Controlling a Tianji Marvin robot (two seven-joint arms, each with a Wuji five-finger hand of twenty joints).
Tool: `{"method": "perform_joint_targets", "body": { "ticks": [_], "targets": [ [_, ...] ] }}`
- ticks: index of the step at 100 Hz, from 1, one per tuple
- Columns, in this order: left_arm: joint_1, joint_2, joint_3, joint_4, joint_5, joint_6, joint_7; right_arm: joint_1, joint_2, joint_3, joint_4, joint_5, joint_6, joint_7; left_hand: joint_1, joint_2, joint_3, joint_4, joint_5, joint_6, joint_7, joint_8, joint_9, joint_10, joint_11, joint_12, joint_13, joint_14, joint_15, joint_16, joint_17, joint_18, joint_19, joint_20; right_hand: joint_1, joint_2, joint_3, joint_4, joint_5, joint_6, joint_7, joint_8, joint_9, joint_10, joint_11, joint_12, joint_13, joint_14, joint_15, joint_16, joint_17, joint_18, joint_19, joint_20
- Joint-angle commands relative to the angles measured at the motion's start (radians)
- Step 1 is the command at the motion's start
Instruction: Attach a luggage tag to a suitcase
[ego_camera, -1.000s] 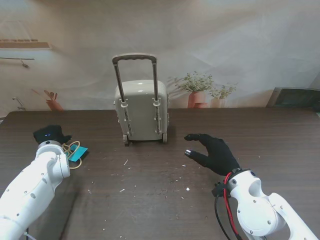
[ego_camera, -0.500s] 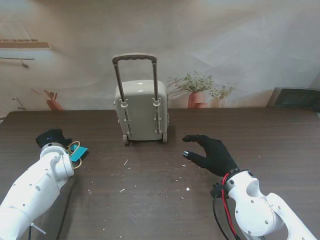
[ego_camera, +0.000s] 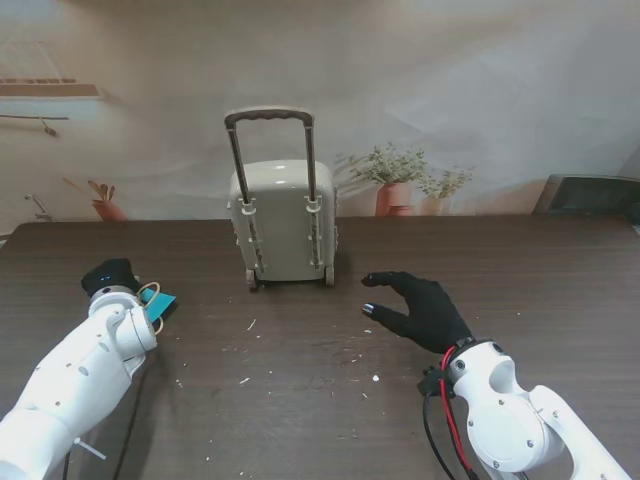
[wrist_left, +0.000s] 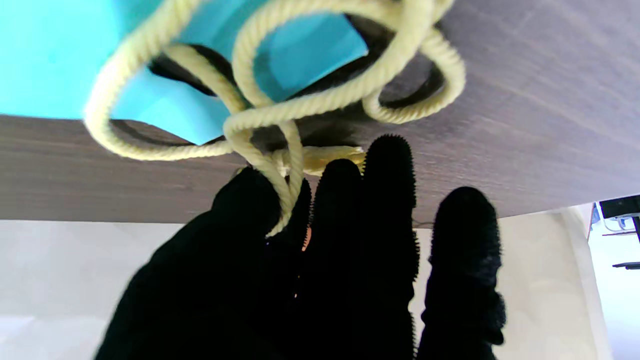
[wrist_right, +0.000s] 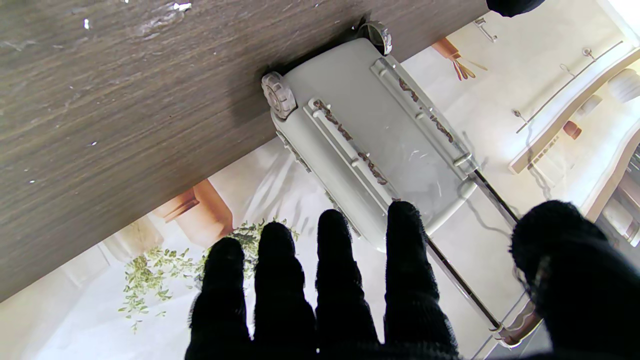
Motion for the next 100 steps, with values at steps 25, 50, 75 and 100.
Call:
{"method": "perform_joint_targets", "body": {
  "ticks": [25, 50, 75, 100],
  "targets": [
    [0.082, 0.003, -0.107, -0.159, 0.002, -0.047, -0.048, -0.002, 0.002, -0.002, -0.006, 0.009, -0.005, 0.01, -0.001, -0.052, 0.152, -0.063, -0.059, -0.061, 0.133, 0.093, 0.042, 0.061, 0.195, 0.204, -0.223, 0.135, 0.732, 0.299, -0.001, -0.045, 0.143, 0.064, 0.006, 0.001, -0.006, -0.013, 0.026, 0.01, -0.002, 0.003, 0.024, 0.006, 0.003, -0.002, 0.024, 0.003, 0.009, -0.002, -0.001, 0.0, 0.007, -0.016],
    [0.186, -0.001, -0.222, -0.324, -0.012, -0.069, -0.065, -0.014, 0.0, 0.001, -0.021, 0.018, -0.023, -0.002, -0.051, -0.071, 0.237, -0.094, -0.014, -0.065, 0.091, 0.233, 0.087, 0.047, 0.184, 0.211, -0.22, 0.154, 0.777, 0.318, 0.027, -0.045, 0.163, 0.061, 0.006, 0.001, -0.003, -0.015, 0.035, 0.012, -0.002, 0.003, 0.031, 0.008, 0.004, -0.001, 0.031, 0.004, 0.011, -0.002, 0.003, 0.002, 0.01, -0.016],
    [0.291, -0.021, -0.341, -0.494, -0.079, -0.138, -0.026, -0.021, -0.001, -0.001, -0.031, 0.021, -0.038, -0.008, -0.073, -0.104, 0.292, -0.103, 0.034, -0.059, 0.051, 0.239, 0.129, 0.059, 0.146, 0.206, -0.181, 0.192, 0.753, 0.298, 0.053, -0.014, 0.174, 0.054, 0.004, -0.001, -0.002, -0.016, 0.04, 0.014, -0.004, 0.003, 0.036, 0.009, 0.003, -0.002, 0.034, 0.006, 0.011, -0.003, 0.006, 0.004, 0.013, -0.017],
    [0.366, -0.041, -0.405, -0.652, -0.172, -0.22, -0.004, -0.015, 0.002, -0.009, -0.034, 0.024, -0.064, 0.005, -0.044, -0.096, 0.263, -0.094, 0.023, -0.034, 0.055, 0.206, 0.115, 0.078, 0.139, 0.209, -0.19, 0.219, 0.742, 0.294, 0.031, 0.015, 0.18, 0.064, -0.012, -0.002, -0.005, -0.016, 0.042, 0.012, -0.006, 0.002, 0.043, 0.007, 0.001, -0.002, 0.039, 0.005, 0.014, -0.002, 0.008, 0.008, 0.016, -0.018]
  ]
}}
